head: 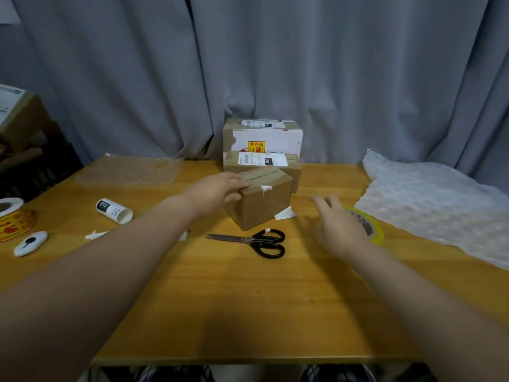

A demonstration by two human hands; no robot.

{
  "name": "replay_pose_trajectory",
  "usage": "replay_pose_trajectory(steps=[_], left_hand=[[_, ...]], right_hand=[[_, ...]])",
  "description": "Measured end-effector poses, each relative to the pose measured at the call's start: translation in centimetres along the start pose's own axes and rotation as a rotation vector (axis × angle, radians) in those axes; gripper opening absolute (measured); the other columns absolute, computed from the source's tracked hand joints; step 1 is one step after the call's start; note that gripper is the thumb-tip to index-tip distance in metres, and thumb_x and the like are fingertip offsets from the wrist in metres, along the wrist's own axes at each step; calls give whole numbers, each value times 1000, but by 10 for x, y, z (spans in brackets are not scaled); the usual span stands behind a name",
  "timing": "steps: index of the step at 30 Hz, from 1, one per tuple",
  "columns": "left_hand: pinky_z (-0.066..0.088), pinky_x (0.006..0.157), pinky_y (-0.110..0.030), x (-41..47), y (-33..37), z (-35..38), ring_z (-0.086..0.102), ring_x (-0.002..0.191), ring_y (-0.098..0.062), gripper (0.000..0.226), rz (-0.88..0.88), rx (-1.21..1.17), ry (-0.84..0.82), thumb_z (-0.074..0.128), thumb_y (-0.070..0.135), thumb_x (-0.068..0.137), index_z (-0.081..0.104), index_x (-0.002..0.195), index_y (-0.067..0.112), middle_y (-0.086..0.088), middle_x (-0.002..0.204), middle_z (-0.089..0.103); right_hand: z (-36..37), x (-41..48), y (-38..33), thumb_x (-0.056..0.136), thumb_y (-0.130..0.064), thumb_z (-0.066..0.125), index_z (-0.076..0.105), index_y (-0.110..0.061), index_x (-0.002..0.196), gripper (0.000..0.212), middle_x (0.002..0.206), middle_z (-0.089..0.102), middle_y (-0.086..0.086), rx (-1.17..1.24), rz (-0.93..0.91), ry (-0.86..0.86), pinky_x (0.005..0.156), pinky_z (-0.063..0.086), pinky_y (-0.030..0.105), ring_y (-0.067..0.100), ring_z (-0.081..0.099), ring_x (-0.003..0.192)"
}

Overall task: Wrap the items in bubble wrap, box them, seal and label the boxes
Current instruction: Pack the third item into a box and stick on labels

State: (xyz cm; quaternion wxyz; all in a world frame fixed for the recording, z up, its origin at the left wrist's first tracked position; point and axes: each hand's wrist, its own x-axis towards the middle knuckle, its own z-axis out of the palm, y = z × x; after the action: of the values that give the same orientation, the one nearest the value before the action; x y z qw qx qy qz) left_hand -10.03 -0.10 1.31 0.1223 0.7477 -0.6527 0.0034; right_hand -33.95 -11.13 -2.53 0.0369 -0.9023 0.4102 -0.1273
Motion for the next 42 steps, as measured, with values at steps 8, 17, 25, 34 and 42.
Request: replay_pose_trajectory(steps=[8,17,25,34,42], left_hand=[[30,96,-31,-1,15,16,43,104,-19,39,83,-85,284,65,35,84,63,122,25,-4,106,48],[33,91,-23,-7,18,21,42,102,-14,27,140,-192,348,65,20,87,66,113,15,-1,104,54],[31,104,-30,16,8,9,43,127,-21,36,10,-204,148,43,27,99,53,132,15,-4,136,52],[34,106,-32,46,-22,4,41,130,-20,71,-302,-487,-9,61,55,83,42,142,21,0,143,42],[39,88,-29,-10,-27,9,53,111,-23,54,-423,-464,28,35,52,97,64,116,11,-4,115,61]], right_hand=[[-10,25,-67,94,-39,53,41,-16,140,53,145,40,5,206,-228,49,114,22,36,24,29,139],[10,52,-79,84,-37,69,15,-11,152,91,160,9,13,307,-209,-108,115,16,29,25,14,146],[8,60,-55,75,-28,79,45,-16,139,73,139,47,2,380,-309,-45,98,28,18,19,43,127],[-18,60,-65,83,-70,45,35,-28,146,77,152,35,4,21,-274,-127,111,28,46,22,21,141],[-4,66,-100,88,-54,55,16,-11,151,86,160,12,8,-97,-135,-161,117,16,52,26,7,147]])
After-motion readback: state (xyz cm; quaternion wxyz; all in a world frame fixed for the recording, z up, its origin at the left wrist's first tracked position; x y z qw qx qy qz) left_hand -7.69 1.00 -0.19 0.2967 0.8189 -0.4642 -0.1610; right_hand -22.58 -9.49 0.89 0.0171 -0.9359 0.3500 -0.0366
